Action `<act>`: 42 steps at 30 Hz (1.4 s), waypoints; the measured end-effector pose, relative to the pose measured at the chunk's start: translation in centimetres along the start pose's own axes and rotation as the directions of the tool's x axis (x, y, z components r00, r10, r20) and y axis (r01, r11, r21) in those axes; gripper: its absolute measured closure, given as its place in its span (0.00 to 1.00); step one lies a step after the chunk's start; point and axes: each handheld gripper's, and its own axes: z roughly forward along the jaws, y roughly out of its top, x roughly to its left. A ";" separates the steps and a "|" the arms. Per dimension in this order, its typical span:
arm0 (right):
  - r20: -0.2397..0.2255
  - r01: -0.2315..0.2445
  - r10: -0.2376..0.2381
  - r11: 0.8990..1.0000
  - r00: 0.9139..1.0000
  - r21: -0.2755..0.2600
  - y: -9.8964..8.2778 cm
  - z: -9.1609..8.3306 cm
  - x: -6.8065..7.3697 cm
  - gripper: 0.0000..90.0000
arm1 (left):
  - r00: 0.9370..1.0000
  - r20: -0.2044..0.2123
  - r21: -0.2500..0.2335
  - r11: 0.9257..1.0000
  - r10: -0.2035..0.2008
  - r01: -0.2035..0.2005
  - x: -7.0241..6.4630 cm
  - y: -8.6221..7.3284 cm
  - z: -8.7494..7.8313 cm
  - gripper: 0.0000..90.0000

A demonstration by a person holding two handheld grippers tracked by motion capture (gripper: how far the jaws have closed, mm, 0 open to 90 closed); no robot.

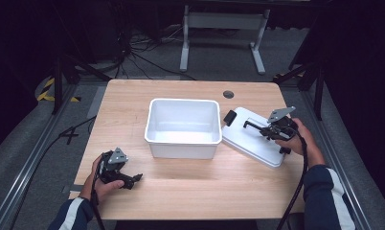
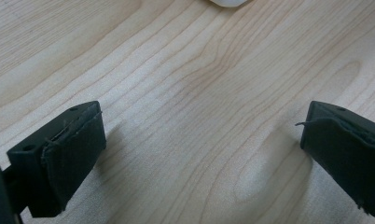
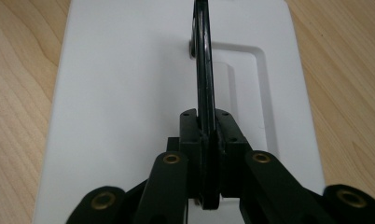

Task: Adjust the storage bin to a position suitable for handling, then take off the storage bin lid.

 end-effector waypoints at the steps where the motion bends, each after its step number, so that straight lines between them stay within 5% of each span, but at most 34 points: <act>1: 0.000 -0.003 0.003 1.000 1.000 -0.005 -0.1 0.0 0.0 0.93 | 1.000 -0.001 -0.003 1.000 -0.003 0.003 0.0 0.0 0.0 0.01; 7: -0.005 -0.011 0.011 1.000 1.000 -0.020 -0.3 -0.1 0.0 0.91 | 1.000 0.002 0.000 1.000 0.001 -0.001 0.0 0.0 0.0 0.01; 20: -0.014 -0.035 0.035 0.998 0.999 -0.049 0.2 -1.2 0.9 0.71 | 1.000 0.010 0.003 1.000 0.016 -0.016 0.2 0.1 0.0 0.00; 33: 0.008 -0.089 0.090 0.993 0.996 -0.080 -0.4 -3.0 2.5 0.59 | 1.000 0.007 -0.001 1.000 0.016 -0.016 0.1 0.1 0.0 0.01; 42: 0.063 -0.103 0.111 0.989 0.992 -0.109 -1.4 -4.3 3.4 0.56 | 1.000 0.005 -0.002 1.000 0.016 -0.016 0.1 0.1 0.0 0.01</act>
